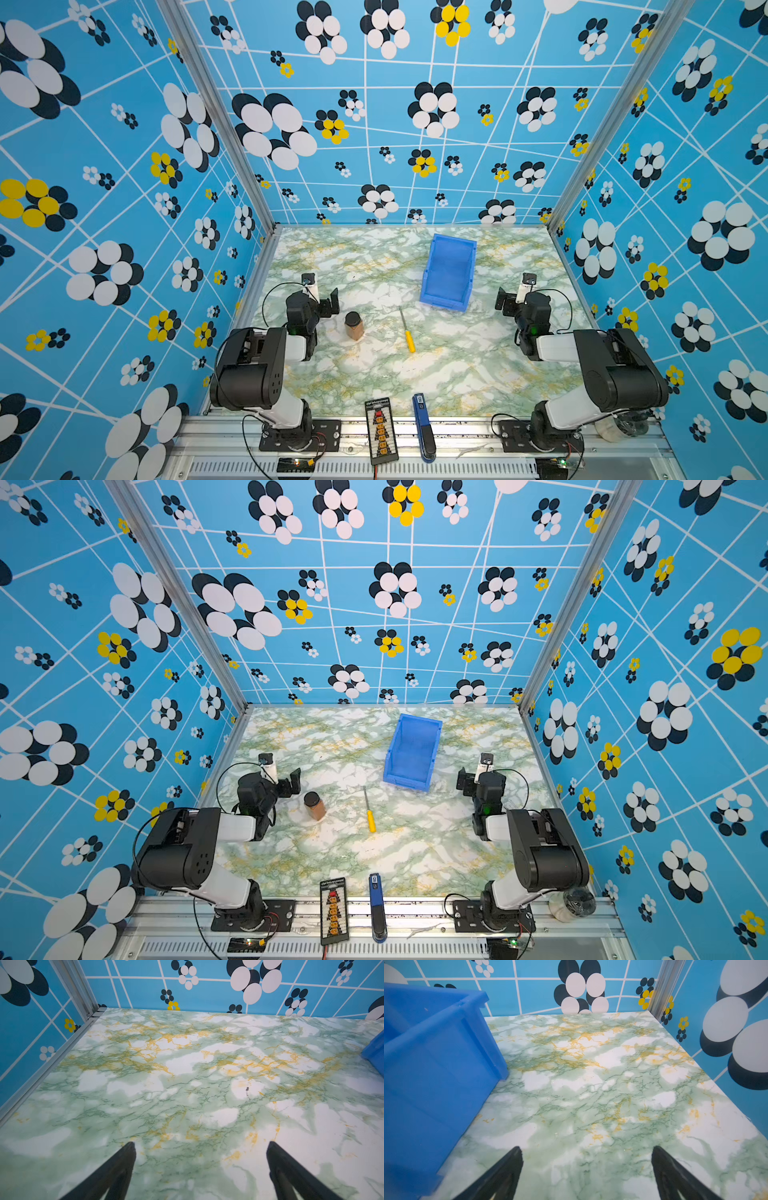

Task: Put the screwdriver in the bin
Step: Pick up the screwdriver from the center of the table.

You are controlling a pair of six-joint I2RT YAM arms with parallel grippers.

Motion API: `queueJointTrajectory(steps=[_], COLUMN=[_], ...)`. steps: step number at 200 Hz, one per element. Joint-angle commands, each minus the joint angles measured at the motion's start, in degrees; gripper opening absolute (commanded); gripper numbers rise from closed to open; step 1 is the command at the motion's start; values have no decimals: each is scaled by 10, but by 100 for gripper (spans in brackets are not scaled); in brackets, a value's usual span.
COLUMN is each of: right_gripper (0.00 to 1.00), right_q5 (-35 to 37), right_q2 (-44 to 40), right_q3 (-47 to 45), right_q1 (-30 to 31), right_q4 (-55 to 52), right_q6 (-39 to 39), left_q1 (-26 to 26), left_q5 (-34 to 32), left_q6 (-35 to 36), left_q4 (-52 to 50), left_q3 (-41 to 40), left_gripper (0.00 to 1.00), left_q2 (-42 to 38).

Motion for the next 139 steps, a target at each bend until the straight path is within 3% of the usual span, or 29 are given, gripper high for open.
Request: queueJointTrajectory(steps=[1,139], right_gripper=[99,99], right_q5=[-8,-9], right_q2=[-3,-3], right_q3=[11,11], right_q1=[-4,-4], right_q4=[-1,-1], right_q6=[5,4], left_q1=[-5,-5], left_q5=[0,24], left_q6=[10,18], left_q4=[-2,-4], left_q3=[10,11], left_gripper=[99,99], left_q2=[-6,-5])
